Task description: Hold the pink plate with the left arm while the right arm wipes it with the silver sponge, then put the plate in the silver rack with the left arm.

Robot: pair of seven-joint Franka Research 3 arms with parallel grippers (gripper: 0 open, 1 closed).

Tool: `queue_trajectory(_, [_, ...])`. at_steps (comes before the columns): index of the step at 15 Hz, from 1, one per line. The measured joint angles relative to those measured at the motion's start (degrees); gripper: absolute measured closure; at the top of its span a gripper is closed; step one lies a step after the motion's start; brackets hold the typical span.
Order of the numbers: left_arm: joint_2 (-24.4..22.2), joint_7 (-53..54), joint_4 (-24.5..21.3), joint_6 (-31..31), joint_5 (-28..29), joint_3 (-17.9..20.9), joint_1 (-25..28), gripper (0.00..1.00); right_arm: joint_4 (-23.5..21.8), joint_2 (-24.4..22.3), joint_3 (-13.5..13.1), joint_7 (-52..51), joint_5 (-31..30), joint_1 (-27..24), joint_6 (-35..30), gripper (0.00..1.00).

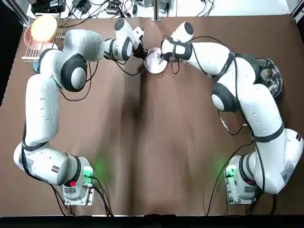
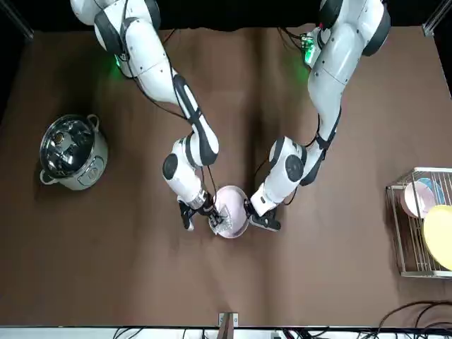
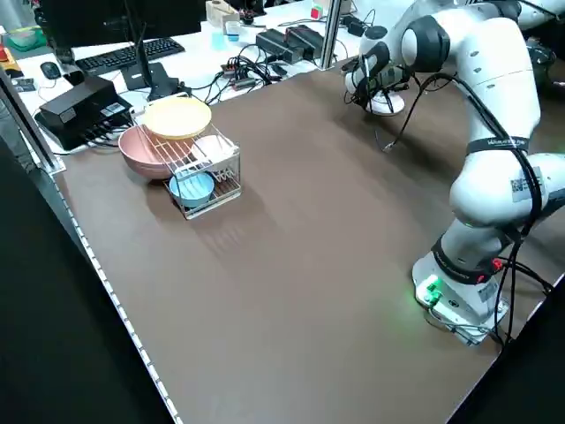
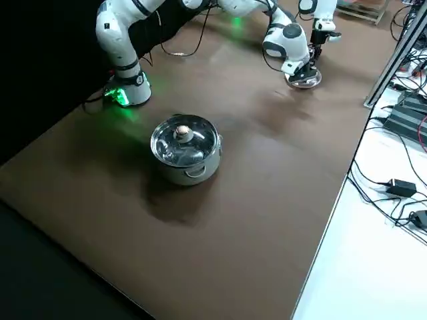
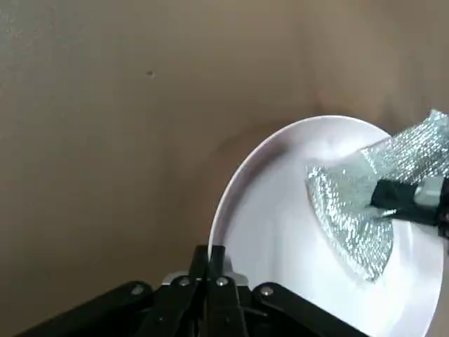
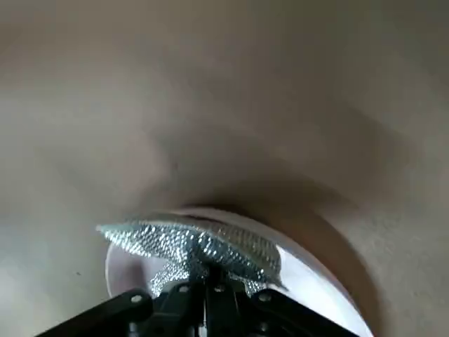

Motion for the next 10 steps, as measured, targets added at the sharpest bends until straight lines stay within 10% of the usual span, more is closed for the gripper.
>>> queue_trajectory(10, [0.0,0.0,0.0,0.0,0.0,0.0,0.0,0.97,-0.7,0.1,-0.9,1.2,-0.6,5.6,4.6,0.98])
